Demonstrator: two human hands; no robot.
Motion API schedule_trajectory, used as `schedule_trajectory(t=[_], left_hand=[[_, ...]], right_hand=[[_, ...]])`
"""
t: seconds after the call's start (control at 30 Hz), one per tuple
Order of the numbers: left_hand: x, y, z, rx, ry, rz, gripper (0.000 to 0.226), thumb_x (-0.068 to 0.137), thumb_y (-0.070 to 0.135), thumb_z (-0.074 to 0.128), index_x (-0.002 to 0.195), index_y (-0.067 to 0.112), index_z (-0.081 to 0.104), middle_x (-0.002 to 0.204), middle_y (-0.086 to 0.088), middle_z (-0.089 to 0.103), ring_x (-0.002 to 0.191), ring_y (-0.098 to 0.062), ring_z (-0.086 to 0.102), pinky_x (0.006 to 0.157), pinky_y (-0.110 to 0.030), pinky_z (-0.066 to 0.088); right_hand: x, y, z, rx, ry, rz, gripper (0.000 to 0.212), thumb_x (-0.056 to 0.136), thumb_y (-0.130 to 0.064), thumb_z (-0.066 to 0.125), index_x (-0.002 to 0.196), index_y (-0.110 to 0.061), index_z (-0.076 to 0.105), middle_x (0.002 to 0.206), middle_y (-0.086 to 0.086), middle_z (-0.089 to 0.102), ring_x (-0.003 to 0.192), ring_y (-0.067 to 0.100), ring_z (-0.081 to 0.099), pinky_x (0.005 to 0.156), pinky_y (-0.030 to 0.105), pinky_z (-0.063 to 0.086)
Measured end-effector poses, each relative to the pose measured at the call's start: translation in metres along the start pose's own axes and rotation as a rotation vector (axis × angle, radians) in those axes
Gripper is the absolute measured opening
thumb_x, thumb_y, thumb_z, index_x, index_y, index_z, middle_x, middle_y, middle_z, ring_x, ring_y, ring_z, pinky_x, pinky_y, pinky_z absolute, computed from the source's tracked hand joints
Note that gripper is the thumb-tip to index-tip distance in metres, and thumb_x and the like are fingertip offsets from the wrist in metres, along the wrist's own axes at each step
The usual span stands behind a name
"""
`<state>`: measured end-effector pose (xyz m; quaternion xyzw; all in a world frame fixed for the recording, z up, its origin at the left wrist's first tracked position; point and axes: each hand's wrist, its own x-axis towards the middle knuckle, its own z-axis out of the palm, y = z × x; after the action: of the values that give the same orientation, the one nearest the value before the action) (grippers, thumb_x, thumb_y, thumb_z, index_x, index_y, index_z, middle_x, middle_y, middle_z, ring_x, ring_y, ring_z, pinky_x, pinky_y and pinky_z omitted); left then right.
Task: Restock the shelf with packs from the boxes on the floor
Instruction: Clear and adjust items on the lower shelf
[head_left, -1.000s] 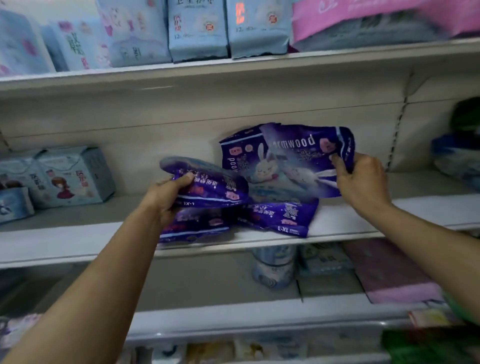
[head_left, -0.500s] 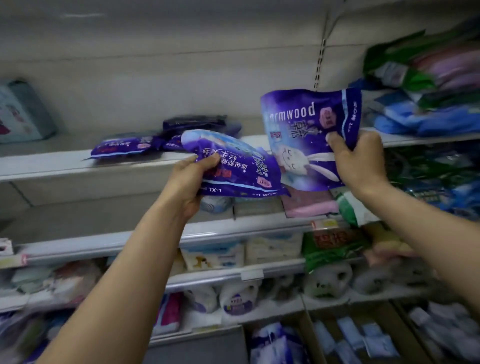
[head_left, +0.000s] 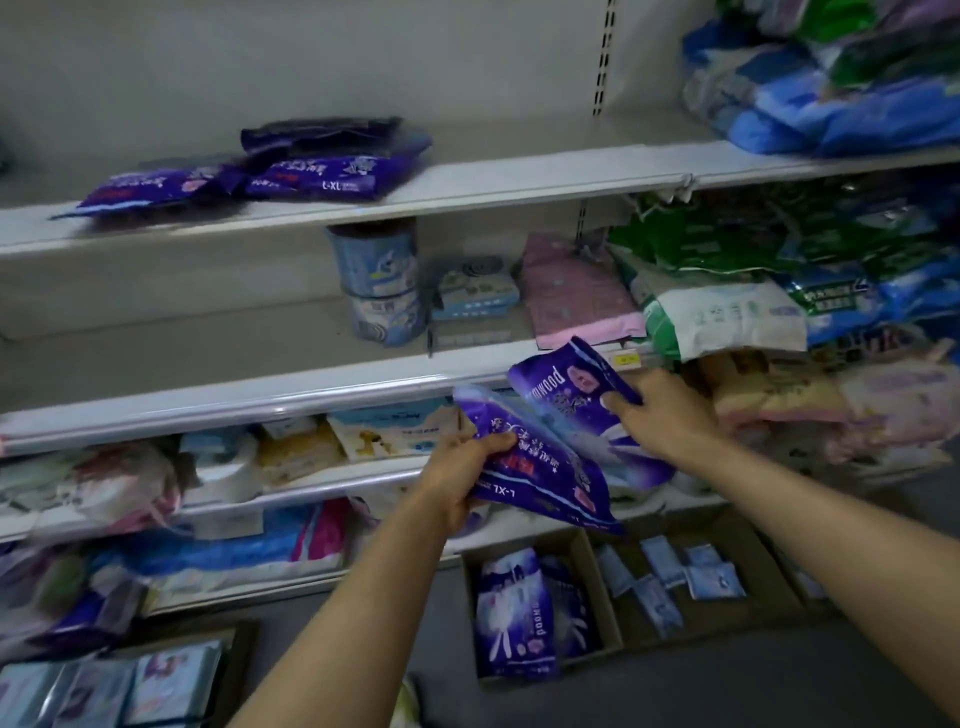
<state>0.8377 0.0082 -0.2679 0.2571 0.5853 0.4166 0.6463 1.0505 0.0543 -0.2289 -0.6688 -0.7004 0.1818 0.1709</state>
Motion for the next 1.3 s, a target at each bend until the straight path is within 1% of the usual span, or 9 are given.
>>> schedule_trajectory(t=[0.13,0.27,0.43,0.6,0.8,0.9,1.1,1.2,1.3], left_hand=[[0.014,-0.036,-0.001,0.004,0.008,-0.126,0.026,0.086,0.011,0.071,0.110,0.006,0.065,0.083,-0.013,0.076,0.070,-0.023,0.073,0.062,-0.034,0.059],[0.017,-0.050,-0.014,0.197,0.167,-0.124,0.014,0.092,0.019,0.066,0.102,0.010,0.061,0.098,-0.006,0.064,0.091,-0.020,0.059,0.071,-0.029,0.047],[0.016,-0.026,-0.037,0.051,0.237,-0.060,0.032,0.094,0.024,0.064,0.123,0.012,0.057,0.122,-0.010,0.059,0.113,-0.024,0.057,0.085,-0.038,0.048],[0.005,0.014,-0.044,-0.033,0.174,0.084,0.009,0.097,0.022,0.058,0.103,0.017,0.062,0.110,-0.003,0.067,0.101,-0.020,0.065,0.083,-0.037,0.052],[-0.026,0.068,-0.057,-0.056,0.201,0.254,0.013,0.095,0.018,0.061,0.107,0.015,0.063,0.108,-0.005,0.070,0.100,-0.022,0.068,0.080,-0.035,0.054],[-0.041,0.103,-0.072,-0.056,0.225,0.407,0.012,0.095,0.016,0.061,0.107,0.015,0.062,0.103,-0.006,0.071,0.090,-0.019,0.069,0.074,-0.030,0.054],[-0.065,0.175,-0.119,0.091,0.421,0.795,0.013,0.095,0.006,0.058,0.106,0.011,0.064,0.092,-0.007,0.071,0.078,-0.016,0.067,0.074,-0.028,0.054],[-0.051,0.216,-0.159,0.180,0.569,0.983,0.015,0.091,0.002,0.062,0.094,0.016,0.066,0.086,-0.002,0.070,0.077,-0.011,0.064,0.077,-0.027,0.053],[-0.023,0.258,-0.205,0.303,0.721,0.997,0.014,0.088,0.008,0.065,0.099,0.017,0.066,0.091,0.002,0.068,0.084,-0.010,0.062,0.088,-0.033,0.053]], right_hand=[[-0.001,0.017,0.033,0.006,-0.187,0.091,0.025,0.093,-0.043,0.055,0.095,-0.021,0.068,0.096,0.006,0.071,0.083,0.025,0.065,0.079,0.038,0.054],[-0.007,0.010,0.046,0.082,-0.397,0.063,0.046,0.093,-0.040,0.059,0.132,-0.016,0.056,0.129,0.001,0.057,0.115,0.021,0.057,0.086,0.024,0.041],[0.003,-0.007,0.037,0.128,-0.360,-0.038,0.040,0.093,-0.031,0.061,0.128,-0.012,0.060,0.127,0.004,0.061,0.109,0.018,0.057,0.093,0.029,0.044],[0.013,-0.036,0.027,0.203,-0.290,-0.143,0.034,0.093,-0.026,0.061,0.124,-0.013,0.063,0.119,-0.001,0.064,0.106,0.014,0.059,0.096,0.030,0.046],[0.021,-0.088,0.011,0.321,-0.191,-0.304,0.023,0.094,-0.019,0.061,0.115,-0.014,0.068,0.107,-0.004,0.066,0.095,0.009,0.058,0.085,0.023,0.043],[0.032,-0.124,0.000,0.401,-0.142,-0.380,0.019,0.094,-0.011,0.059,0.111,-0.010,0.069,0.087,-0.012,0.064,0.084,0.008,0.058,0.072,0.019,0.047],[0.066,-0.197,-0.016,0.506,0.038,-0.530,0.016,0.092,-0.007,0.060,0.102,-0.012,0.072,0.084,-0.006,0.068,0.074,0.006,0.062,0.073,0.027,0.052],[0.094,-0.233,-0.022,0.485,0.150,-0.561,0.013,0.092,-0.015,0.062,0.100,-0.019,0.072,0.089,-0.010,0.068,0.081,0.005,0.063,0.076,0.027,0.051],[0.126,-0.261,-0.025,0.408,0.219,-0.539,0.018,0.089,-0.026,0.066,0.107,-0.024,0.069,0.105,-0.007,0.068,0.099,0.014,0.061,0.088,0.042,0.052]])
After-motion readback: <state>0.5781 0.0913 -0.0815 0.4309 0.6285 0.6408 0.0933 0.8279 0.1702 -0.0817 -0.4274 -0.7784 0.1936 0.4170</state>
